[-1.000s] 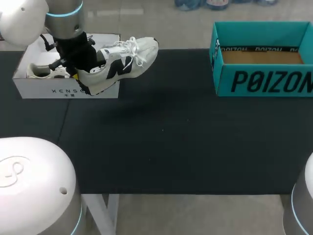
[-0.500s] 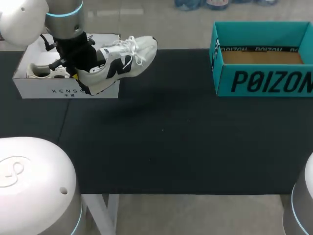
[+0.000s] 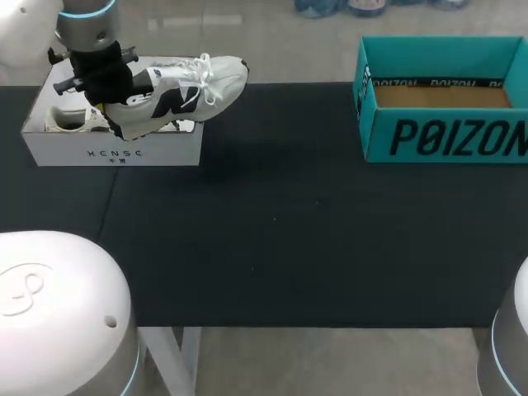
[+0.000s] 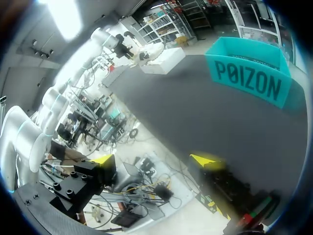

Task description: Take the shoe out of the shoebox, open the shoe tongue, remove and reinsert the insole, then place the shoe into the shoebox

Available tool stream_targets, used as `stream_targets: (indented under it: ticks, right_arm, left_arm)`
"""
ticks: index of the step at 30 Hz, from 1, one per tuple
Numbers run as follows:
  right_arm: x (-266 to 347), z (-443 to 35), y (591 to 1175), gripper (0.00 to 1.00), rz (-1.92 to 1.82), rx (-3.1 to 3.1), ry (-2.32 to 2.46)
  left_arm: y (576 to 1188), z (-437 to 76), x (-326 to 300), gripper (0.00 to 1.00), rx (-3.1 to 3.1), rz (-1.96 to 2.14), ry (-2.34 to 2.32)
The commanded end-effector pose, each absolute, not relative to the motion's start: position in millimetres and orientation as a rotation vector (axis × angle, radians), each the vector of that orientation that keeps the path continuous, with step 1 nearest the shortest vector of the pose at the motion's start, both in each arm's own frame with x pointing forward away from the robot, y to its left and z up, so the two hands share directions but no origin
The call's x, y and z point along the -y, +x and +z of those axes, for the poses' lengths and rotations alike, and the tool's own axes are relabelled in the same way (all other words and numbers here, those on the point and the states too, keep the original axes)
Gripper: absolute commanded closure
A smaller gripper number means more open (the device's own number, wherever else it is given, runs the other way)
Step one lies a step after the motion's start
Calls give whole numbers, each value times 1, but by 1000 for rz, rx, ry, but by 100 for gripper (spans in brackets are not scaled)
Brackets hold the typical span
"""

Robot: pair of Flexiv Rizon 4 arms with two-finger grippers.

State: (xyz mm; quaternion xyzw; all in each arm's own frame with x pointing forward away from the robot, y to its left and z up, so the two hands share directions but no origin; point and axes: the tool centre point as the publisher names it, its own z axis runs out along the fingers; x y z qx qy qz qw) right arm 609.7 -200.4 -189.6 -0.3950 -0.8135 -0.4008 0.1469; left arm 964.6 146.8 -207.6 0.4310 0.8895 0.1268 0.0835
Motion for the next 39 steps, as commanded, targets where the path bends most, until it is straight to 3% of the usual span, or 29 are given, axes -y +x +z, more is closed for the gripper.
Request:
stream_targets:
  ticks: [1,16,39]
  right_arm:
    - [198,-188,601,0,-1069,2534,-1373]
    - [198,-188,601,0,-1069,2534,-1373]
    - [198,-188,601,0,-1069,2534,-1373]
  left_arm:
    - [990,-203,-167,100,-2643,324,1343]
    - [1071,-185,-241,100,-2613,403,1377]
    - [1160,-209,-329,100,-2654,492,1372]
